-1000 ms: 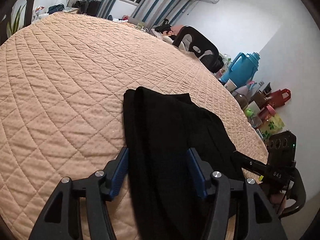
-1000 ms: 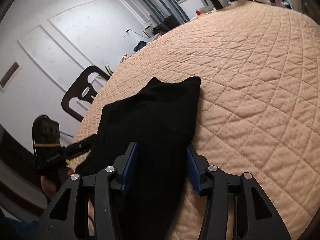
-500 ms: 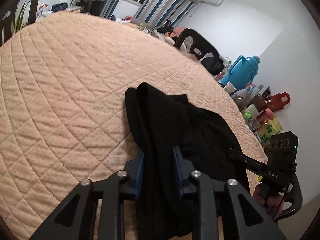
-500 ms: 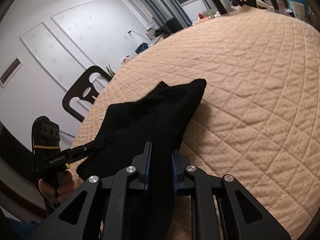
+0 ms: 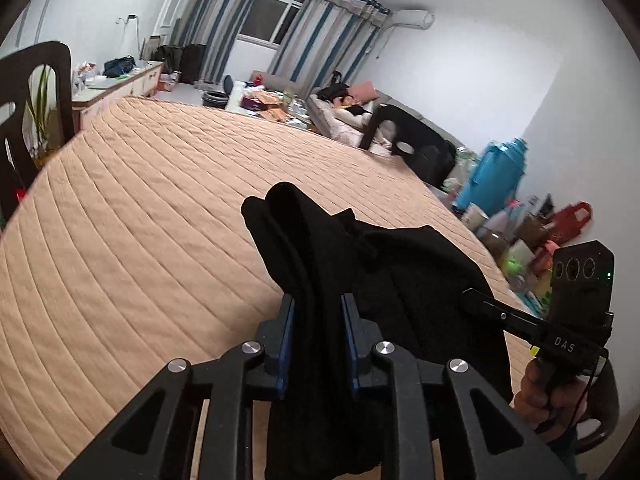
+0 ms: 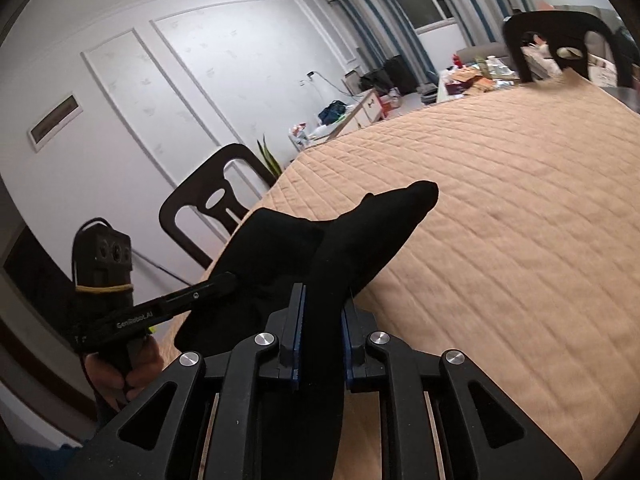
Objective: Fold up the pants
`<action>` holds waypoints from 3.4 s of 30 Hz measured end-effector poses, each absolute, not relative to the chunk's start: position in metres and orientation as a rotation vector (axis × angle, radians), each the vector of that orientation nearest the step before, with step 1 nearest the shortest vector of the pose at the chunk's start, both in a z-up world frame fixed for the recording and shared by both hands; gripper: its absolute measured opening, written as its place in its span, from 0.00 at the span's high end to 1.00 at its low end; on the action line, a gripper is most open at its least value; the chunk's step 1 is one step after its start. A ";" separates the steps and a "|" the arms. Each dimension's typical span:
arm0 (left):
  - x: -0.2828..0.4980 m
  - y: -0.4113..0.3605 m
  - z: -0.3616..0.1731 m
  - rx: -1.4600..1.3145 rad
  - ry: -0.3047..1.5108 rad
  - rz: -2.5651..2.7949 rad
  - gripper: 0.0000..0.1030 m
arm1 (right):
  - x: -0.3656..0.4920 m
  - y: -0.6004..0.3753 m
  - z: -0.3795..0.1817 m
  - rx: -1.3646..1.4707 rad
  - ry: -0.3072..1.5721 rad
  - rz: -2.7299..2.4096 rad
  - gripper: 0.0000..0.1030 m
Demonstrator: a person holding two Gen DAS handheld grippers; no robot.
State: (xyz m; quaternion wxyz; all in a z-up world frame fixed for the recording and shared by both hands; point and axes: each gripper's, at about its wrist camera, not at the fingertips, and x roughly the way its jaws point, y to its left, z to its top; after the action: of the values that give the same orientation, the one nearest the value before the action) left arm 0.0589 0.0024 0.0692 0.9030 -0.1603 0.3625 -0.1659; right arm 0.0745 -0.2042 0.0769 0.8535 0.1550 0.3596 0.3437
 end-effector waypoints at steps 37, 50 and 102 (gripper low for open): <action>0.053 -0.006 0.041 -0.025 0.727 -0.199 0.69 | 0.076 -0.162 0.044 -0.079 0.777 0.585 0.70; 0.084 -0.017 0.028 0.022 0.791 -0.114 0.68 | 0.115 -0.150 0.032 -0.059 0.843 0.519 0.70; 0.000 -0.011 -0.001 0.029 0.834 -0.001 0.44 | 0.016 -0.173 0.003 -0.210 0.853 0.473 0.57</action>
State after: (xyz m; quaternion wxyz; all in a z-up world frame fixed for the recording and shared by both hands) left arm -0.0002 -0.0106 -0.0015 0.9142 0.0140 0.4050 -0.0005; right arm 0.0162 -0.1728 0.0026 0.8782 -0.1009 0.4089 0.2267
